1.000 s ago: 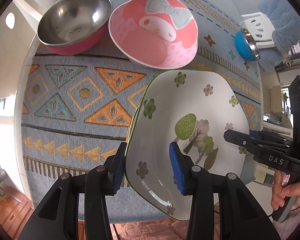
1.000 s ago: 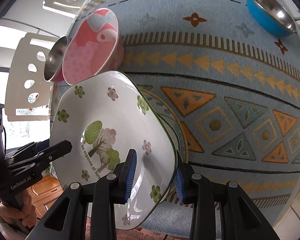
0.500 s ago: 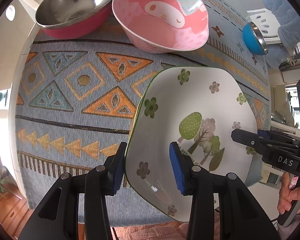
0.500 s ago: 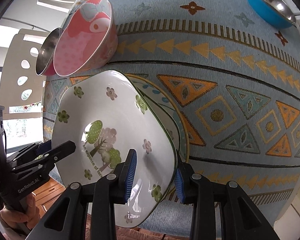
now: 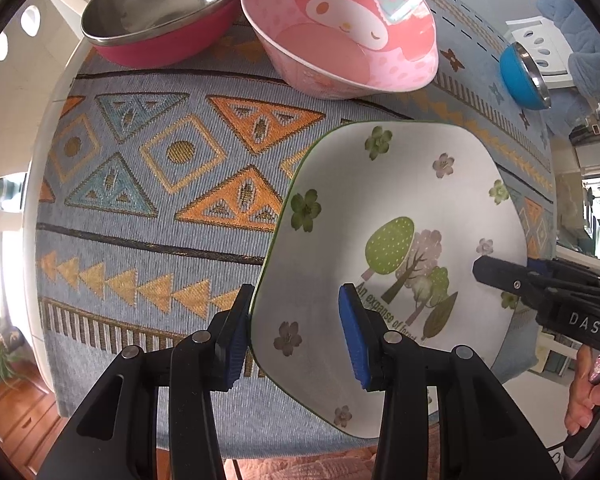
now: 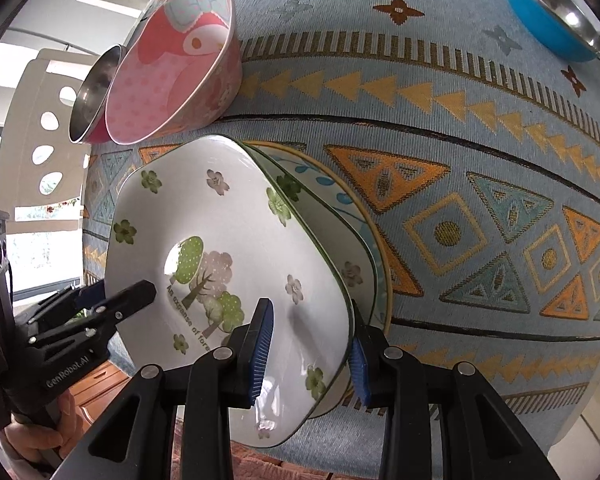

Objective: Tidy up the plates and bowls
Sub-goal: 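Lower the second forest plate onto the plate stack with both grippers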

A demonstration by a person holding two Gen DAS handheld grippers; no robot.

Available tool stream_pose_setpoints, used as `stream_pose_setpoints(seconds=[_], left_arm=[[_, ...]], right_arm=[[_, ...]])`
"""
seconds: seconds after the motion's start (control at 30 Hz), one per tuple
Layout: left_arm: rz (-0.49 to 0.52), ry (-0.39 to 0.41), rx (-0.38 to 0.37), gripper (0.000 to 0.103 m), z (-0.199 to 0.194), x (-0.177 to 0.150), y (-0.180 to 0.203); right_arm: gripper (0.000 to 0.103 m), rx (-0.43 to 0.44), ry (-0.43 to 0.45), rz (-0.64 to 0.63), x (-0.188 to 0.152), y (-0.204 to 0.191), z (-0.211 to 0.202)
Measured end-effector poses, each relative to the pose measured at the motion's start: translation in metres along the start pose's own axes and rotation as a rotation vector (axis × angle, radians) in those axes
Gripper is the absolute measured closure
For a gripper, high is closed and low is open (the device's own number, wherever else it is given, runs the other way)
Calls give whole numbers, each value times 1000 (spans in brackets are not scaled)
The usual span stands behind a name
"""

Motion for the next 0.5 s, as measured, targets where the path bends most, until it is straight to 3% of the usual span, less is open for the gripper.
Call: stream_pose_setpoints(seconds=[0.43,0.5], left_arm=[[34,-19,55,64,12,-1,17],[36,-19,59,64,13,1,19]], right_arm=[[68,-47,6,1,2,-4,-5],[68,-89,-3,1,2,-2,-4]])
Point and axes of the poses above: each gripper's, at about its wrist camera, not at the fingertips, and z roughly the way its jaws point, y to its right, x to its top, the point moved 3 cm from there along z, roughly the way its jaws point, and after that the axes turned 2 degrees about z, right-handed, at the moved point
